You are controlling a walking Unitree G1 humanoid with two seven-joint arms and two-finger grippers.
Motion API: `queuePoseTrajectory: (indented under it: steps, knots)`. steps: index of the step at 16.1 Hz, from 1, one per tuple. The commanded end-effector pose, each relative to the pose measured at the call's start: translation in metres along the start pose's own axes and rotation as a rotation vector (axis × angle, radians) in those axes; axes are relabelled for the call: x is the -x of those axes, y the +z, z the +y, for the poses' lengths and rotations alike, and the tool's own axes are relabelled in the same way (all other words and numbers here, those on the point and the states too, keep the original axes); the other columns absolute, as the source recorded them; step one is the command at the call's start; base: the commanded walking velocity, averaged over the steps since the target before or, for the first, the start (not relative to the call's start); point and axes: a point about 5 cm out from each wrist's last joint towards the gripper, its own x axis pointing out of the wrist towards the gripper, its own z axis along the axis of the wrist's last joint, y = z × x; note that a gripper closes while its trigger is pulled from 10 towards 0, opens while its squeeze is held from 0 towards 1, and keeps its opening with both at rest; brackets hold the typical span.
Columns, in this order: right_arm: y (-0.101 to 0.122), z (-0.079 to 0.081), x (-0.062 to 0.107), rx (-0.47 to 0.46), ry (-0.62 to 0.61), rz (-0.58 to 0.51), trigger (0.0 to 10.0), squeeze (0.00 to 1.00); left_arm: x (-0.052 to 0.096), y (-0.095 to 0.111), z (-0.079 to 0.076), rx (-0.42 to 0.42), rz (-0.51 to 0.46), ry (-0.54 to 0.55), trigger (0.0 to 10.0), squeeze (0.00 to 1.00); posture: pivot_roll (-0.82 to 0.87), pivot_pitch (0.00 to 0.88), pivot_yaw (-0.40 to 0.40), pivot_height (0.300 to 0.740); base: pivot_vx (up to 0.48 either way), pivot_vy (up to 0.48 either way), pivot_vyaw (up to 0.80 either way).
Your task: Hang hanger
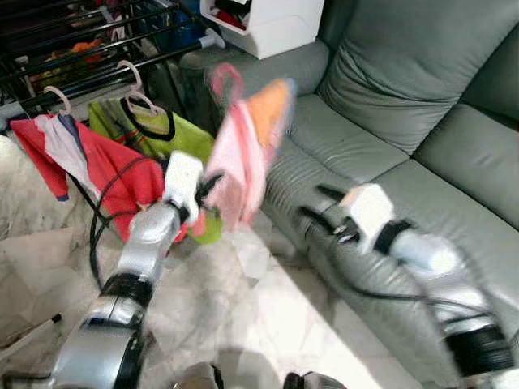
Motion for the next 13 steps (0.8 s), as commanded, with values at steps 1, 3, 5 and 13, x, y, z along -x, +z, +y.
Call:
queuePoseTrajectory:
  steps: [1, 3, 5, 13]
  knots:
    - [0.001, -0.012, 0.009, 0.011, 0.008, 0.009, 10.0, 1.00, 0.008, 0.002, -0.003, -0.097, -0.003, -0.115, 0.0, 0.00, -0.06, 0.072, 0.028, 0.740, 0.000, 0.000, 0.00]
    - [-0.001, -0.029, 0.027, 0.031, 0.080, 0.082, 10.0, 1.00, 0.027, -0.013, -0.009, -0.164, 0.079, -0.297, 0.0, 0.00, -0.06, 0.077, 0.032, 0.740, 0.000, 0.000, 0.00]
    - [-0.007, -0.040, 0.038, 0.022, 0.188, 0.172, 10.0, 1.00, 0.038, -0.019, -0.022, -0.215, 0.098, -0.446, 0.0, 0.00, -0.05, 0.076, 0.033, 0.740, 0.000, 0.000, 0.00]
    - [-0.014, -0.047, 0.044, -0.024, 0.477, 0.313, 10.0, 1.00, 0.039, -0.001, -0.064, -0.270, -0.025, -0.676, 0.0, 0.00, -0.05, 0.068, 0.028, 0.740, 0.000, 0.000, 0.00]
